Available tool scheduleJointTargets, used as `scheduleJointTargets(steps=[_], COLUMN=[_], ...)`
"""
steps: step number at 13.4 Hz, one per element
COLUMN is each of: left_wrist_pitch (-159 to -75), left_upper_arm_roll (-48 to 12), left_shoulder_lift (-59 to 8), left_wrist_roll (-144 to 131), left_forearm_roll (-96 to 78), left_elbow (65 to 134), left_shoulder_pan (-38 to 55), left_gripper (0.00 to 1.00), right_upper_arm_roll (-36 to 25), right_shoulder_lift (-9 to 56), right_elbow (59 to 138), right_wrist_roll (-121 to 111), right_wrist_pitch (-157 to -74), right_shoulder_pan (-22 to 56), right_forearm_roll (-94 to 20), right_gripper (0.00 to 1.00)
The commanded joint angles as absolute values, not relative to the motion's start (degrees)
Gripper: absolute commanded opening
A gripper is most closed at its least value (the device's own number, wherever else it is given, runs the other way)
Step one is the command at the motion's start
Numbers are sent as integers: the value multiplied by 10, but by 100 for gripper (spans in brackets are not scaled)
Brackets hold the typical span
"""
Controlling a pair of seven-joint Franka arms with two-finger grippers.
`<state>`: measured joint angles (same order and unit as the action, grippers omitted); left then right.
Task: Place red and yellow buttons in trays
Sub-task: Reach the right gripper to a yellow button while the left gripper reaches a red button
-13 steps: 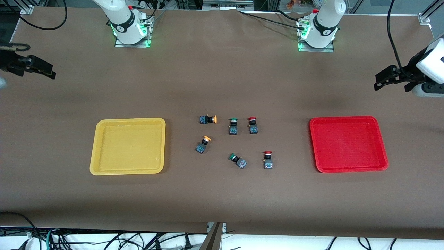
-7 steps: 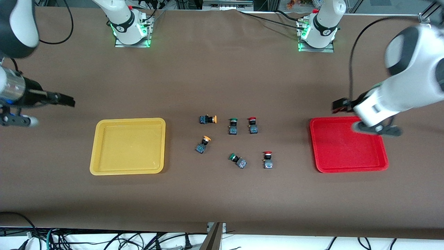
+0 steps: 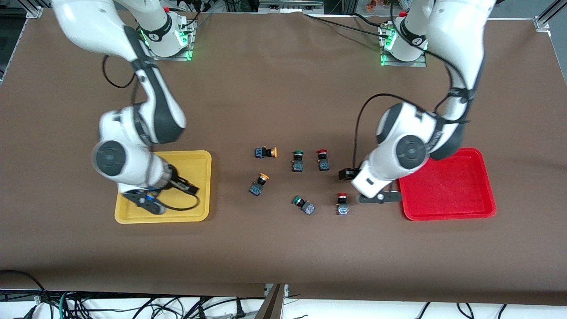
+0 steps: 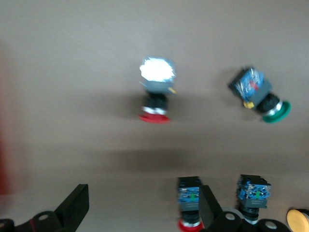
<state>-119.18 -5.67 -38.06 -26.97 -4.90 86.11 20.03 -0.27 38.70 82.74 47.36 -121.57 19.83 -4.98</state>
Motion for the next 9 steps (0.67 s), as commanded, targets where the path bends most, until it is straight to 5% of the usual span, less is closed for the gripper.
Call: scheduleJointTargets(steps=[1, 6, 7, 9], left_wrist_pitch=[-1257, -1367, -1366, -1363], left_upper_arm_roll=[-47, -47, -48, -47], left_shoulder_lift=[-392, -390, -390, -391], left_wrist_roll=[-298, -296, -301, -309], left_forearm_roll=[-42, -40, -40, -40], left_elbow=[910, 992, 992, 996], left_shoulder_pan=[256, 273, 280, 296], left_gripper=[100, 95, 52, 19], right_upper_arm_roll=[-8, -11, -12, -14], right_shoulder_lift=[438, 518, 532, 552], right_elbow=[798, 716, 709, 709], right_wrist_roll=[564, 637, 638, 651], right_wrist_pitch=[-1297, -1304, -1310, -1333], right_shoulder_pan=[254, 319, 326, 341], right_forearm_roll=[-57, -51, -49, -37], right_gripper=[100, 100, 100, 100])
